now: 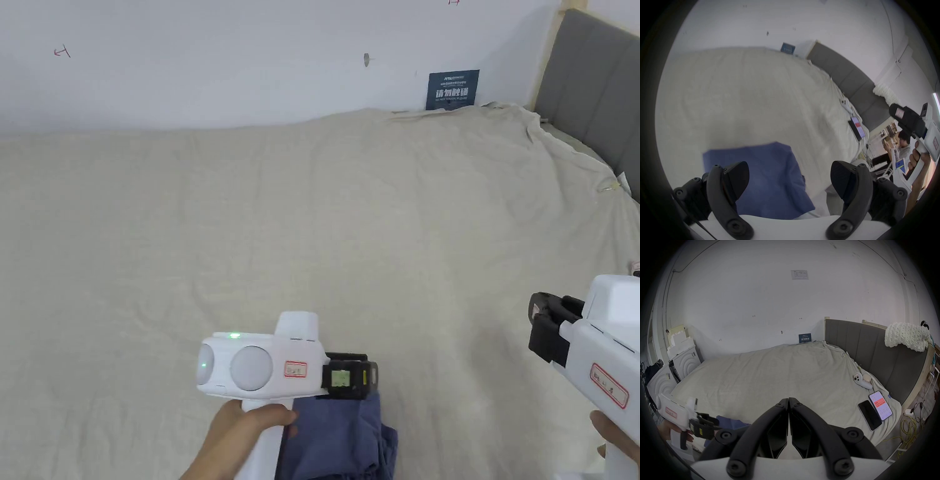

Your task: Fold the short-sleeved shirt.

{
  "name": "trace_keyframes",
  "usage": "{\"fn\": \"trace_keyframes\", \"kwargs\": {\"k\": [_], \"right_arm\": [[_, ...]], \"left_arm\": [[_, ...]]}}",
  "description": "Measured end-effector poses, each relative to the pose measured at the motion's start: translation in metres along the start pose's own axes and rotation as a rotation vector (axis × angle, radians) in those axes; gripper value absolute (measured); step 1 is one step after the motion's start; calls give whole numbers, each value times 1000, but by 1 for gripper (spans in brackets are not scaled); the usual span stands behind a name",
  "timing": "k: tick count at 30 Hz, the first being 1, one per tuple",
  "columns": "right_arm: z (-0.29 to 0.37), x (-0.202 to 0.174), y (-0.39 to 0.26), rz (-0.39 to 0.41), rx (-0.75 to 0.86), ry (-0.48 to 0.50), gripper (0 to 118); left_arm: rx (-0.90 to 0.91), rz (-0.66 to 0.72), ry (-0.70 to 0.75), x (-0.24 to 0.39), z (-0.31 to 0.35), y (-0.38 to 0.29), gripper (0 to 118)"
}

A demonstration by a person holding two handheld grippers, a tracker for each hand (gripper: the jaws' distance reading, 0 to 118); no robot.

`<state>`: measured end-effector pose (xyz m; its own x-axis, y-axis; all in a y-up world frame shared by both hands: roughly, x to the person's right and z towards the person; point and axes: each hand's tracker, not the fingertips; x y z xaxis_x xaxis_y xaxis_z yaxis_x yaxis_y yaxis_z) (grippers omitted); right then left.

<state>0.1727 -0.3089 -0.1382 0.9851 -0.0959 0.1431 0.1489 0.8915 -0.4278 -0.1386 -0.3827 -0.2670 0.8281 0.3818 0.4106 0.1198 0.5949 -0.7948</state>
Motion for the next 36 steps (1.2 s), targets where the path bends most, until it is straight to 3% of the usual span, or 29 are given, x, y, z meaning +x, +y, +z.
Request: {"fn": "trace_keyframes", "kwargs": {"k": [6,8,10,11,12,14,22,36], "right_arm": [[0,-6,2,7,7,10,1],[0,-7,2,11,7,13,1],[0,-8,2,11,6,17,1],[0,-8,1,11,5,17,1],[0,-8,1,11,4,17,1],[0,-7,0,9,3,16,1],[-1,2,-6,2,-12,0,1],[-3,18,-12,-11,-37,-34,1]], "left_arm": [[139,-59,137,-20,26,-9,111],[186,-81,215,-23,27,-16,105],[247,-117,232,-26,27,-27,75],[253,-136,245,-28,24,-32,53],[246,-144,258,-29,19,-36,25],[237,-155,265,-31,10,-46,2],[154,-121,234,-23,-35,-83,0],[129,-205,196,30,-87,-114,0]]}}
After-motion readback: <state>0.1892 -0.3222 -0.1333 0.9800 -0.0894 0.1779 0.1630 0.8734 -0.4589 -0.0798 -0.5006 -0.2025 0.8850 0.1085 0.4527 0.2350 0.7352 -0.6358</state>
